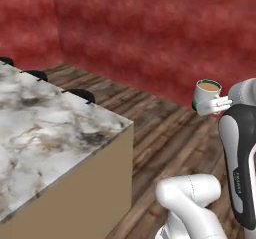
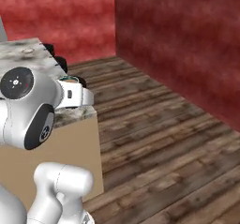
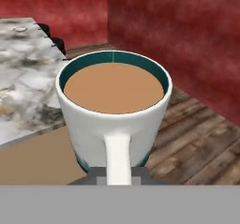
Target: Pick the cup of tea, navigate to the dining table, and place it on the saucer.
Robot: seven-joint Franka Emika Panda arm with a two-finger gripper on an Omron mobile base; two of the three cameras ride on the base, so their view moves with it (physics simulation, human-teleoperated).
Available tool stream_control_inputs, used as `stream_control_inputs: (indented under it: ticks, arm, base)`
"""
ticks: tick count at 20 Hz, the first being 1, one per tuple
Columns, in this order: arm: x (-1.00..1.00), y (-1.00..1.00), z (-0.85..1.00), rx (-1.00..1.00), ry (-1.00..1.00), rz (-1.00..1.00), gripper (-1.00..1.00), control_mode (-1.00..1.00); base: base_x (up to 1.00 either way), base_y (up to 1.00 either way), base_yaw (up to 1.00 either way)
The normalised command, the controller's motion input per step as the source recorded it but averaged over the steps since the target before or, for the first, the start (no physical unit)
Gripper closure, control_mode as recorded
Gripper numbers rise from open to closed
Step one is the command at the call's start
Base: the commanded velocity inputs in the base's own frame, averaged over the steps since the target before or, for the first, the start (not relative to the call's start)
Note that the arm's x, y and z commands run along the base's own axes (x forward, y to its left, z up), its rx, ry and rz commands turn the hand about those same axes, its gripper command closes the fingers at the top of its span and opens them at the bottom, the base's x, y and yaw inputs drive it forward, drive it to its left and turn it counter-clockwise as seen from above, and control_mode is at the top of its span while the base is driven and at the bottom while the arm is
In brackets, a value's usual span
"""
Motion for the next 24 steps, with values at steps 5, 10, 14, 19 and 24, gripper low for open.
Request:
stream_control_inputs:
  ticks: [5,10,14,19,24]
  arm:
    - [0.00,0.00,0.00,0.00,0.00,0.00,1.00,1.00]
    - [0.00,0.00,0.00,0.00,0.00,0.00,1.00,1.00]
    - [0.00,0.00,0.00,0.00,0.00,0.00,1.00,1.00]
    - [0.00,0.00,0.00,0.00,0.00,0.00,1.00,1.00]
    - [0.00,0.00,0.00,0.00,0.00,0.00,1.00,1.00]
  base:
    - [0.96,-0.99,0.51]
    - [0.99,-1.00,0.52]
    - [0.86,-1.00,0.56]
    - [0.73,-1.00,0.60]
    - [0.74,-1.00,0.57]
